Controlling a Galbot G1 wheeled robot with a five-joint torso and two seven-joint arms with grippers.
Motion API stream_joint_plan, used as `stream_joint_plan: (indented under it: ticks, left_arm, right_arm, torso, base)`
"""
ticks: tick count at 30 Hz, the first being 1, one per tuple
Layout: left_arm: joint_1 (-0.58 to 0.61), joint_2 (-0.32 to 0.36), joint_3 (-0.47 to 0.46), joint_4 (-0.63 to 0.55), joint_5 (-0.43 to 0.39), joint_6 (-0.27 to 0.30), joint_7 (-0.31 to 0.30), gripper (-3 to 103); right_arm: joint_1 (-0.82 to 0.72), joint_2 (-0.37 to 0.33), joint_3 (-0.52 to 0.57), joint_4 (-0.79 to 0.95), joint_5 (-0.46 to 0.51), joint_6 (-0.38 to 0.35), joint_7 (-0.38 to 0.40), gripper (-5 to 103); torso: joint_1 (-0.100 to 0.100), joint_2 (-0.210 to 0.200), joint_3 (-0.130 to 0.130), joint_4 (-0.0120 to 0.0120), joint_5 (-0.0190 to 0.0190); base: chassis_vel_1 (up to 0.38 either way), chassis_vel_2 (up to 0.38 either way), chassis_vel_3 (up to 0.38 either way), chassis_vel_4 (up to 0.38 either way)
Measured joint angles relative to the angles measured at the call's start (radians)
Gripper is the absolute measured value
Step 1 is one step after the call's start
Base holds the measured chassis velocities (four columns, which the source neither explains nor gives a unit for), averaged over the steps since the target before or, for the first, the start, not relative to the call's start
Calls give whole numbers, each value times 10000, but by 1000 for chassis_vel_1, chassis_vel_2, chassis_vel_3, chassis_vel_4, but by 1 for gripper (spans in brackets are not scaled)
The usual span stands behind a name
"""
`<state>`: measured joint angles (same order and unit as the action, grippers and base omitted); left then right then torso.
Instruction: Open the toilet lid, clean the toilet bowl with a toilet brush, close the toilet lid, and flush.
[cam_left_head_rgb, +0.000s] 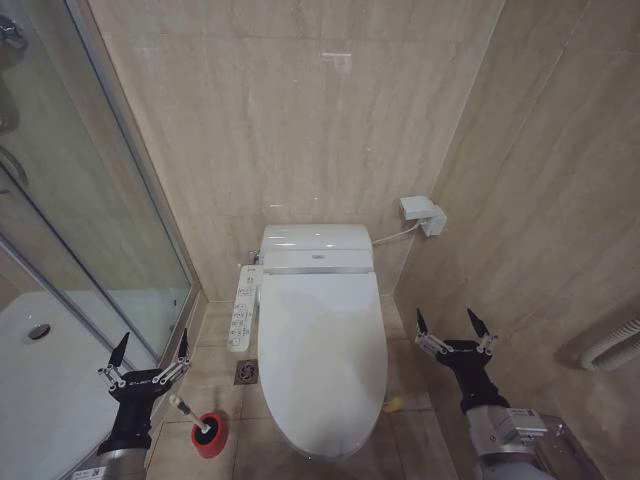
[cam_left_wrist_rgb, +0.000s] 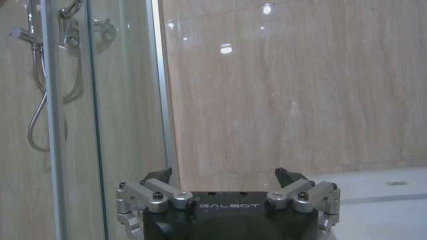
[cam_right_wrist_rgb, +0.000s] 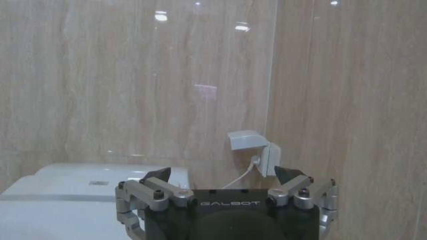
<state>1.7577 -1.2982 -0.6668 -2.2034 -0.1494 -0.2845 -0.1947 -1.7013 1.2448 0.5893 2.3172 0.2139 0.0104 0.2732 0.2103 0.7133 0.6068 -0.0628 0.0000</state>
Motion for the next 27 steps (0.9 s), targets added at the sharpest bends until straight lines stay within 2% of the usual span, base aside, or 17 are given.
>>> stream_joint_plan:
  ticks: [27]
  left_arm:
    - [0, 0, 0, 0, 0, 0, 0, 100]
  right_arm:
    - [0, 0, 0, 0, 0, 0, 0, 100]
  torso:
    - [0, 0, 0, 0, 0]
  base:
    - [0, 0, 0, 0]
